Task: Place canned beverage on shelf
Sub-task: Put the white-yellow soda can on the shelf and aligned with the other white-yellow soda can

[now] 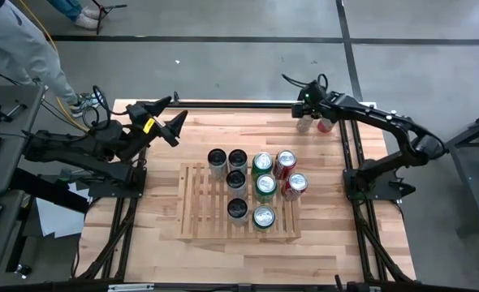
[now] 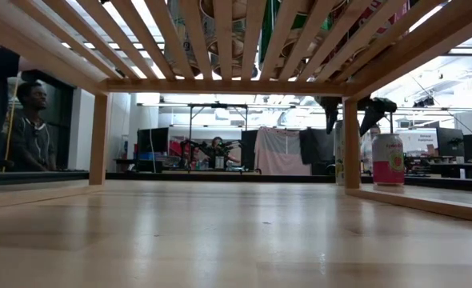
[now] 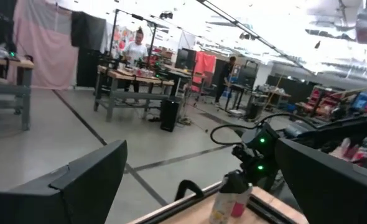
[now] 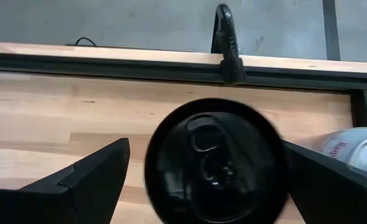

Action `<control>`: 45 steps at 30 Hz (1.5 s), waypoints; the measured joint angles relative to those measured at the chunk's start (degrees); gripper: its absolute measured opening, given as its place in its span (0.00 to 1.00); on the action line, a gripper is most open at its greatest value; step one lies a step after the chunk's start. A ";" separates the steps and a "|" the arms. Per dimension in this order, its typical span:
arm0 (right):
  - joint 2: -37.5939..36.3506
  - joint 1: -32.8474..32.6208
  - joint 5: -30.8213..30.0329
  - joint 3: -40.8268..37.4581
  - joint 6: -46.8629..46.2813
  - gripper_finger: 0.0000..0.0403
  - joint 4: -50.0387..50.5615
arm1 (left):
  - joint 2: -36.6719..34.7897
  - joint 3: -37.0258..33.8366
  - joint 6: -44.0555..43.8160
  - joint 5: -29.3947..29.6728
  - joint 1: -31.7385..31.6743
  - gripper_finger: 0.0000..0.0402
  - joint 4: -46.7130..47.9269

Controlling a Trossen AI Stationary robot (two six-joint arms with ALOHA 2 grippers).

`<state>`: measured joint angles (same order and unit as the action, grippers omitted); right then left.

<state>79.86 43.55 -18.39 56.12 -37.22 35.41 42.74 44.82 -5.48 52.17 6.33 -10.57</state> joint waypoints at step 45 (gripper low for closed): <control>2.29 -32.83 21.27 39.50 24.50 0.53 -11.31 | 14.92 29.49 4.64 -48.27 -15.61 1.00 29.87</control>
<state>82.15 10.72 2.88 95.61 -12.72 24.11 57.66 74.31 -0.84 3.91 -9.29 19.30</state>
